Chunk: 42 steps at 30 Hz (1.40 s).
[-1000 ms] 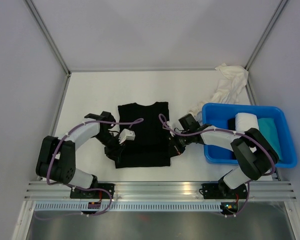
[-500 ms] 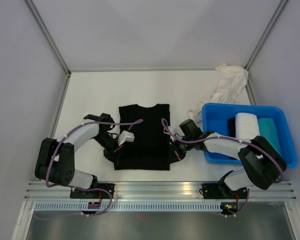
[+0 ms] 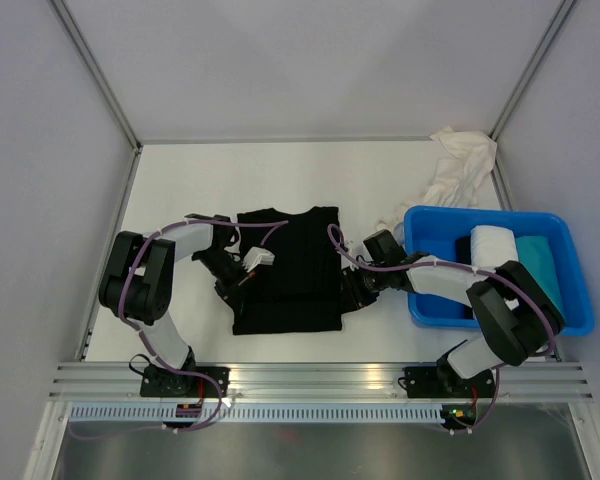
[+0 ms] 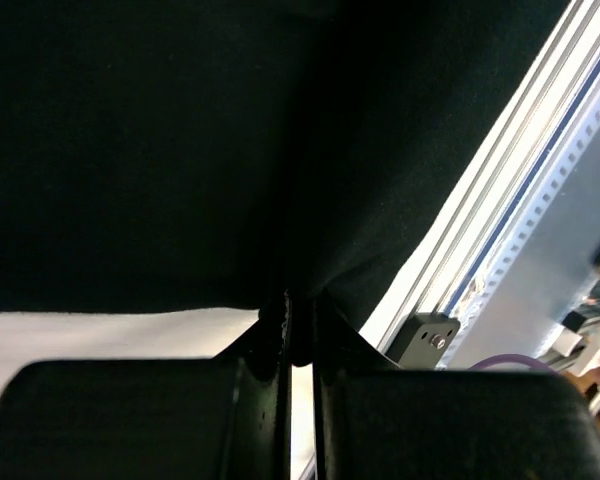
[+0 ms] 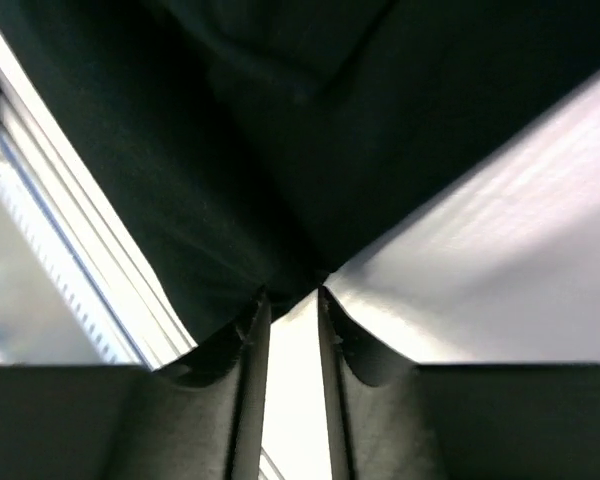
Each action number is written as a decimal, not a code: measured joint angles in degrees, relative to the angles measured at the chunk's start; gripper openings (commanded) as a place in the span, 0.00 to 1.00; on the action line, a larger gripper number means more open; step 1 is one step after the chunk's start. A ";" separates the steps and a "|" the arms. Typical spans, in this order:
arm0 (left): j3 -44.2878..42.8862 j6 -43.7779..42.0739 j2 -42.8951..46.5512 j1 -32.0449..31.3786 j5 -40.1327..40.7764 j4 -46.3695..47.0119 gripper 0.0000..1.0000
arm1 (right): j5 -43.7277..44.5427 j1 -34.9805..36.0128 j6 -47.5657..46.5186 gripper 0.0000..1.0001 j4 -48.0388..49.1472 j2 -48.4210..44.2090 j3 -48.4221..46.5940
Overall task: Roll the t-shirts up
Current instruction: Roll the tshirt
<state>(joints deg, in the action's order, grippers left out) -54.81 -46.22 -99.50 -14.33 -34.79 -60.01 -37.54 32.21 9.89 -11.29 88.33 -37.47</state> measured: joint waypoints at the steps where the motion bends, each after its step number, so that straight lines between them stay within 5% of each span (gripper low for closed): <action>1: -0.17 0.81 -0.59 0.00 0.11 0.31 0.06 | 1.16 -0.09 0.13 0.33 -0.20 -0.98 0.00; 7: -0.37 2.56 -0.70 0.00 0.46 0.42 0.08 | 10.51 -0.17 -0.74 0.33 -5.53 -10.32 -2.43; 13: -0.57 3.15 -0.55 0.00 0.94 0.55 0.15 | 16.57 5.92 -0.44 0.13 -6.27 -16.39 -4.59; 18: -0.57 3.69 -0.26 0.00 1.73 0.85 0.24 | 15.45 14.58 3.02 0.07 2.71 -14.60 -1.90; 27: -0.57 5.70 1.86 -0.28 4.87 2.49 0.38 | 17.35 14.40 6.99 0.06 12.13 -5.73 1.62; 36: -0.57 7.21 12.90 -0.76 9.49 4.76 0.47 | 17.92 13.11 9.90 0.05 15.50 -2.03 1.73; 42: 3.63 7.26 31.95 -7.61 12.24 10.80 0.53 | 18.05 12.63 10.82 0.05 15.65 -1.73 1.73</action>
<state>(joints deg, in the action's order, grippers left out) -51.18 -38.96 -67.55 -21.93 -22.55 -49.21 -19.49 44.84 20.71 4.36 86.61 -35.75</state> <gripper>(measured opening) 0.520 0.051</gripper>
